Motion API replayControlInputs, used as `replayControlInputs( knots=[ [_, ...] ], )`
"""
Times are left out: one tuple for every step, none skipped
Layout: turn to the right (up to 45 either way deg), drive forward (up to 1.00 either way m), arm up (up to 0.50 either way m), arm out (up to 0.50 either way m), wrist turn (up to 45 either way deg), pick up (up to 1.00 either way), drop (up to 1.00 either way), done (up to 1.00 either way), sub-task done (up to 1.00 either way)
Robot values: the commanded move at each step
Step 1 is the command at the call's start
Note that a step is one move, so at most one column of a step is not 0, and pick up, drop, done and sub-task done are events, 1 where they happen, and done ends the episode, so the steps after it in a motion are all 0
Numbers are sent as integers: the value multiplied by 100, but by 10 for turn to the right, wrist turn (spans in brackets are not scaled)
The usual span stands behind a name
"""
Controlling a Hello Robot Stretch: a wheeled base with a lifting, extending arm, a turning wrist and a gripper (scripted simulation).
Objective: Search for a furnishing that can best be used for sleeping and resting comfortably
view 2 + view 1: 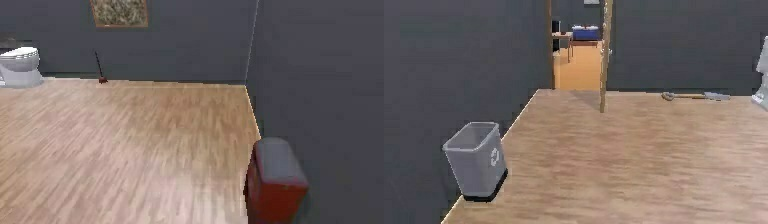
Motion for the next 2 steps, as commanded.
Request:
replayControlInputs(
  knots=[
    [0, 100, 0, 0, 0, 0, 0, 0, 0],
    [0, 100, 0, 0, 0, 0, 0, 0, 0]
  ],
)
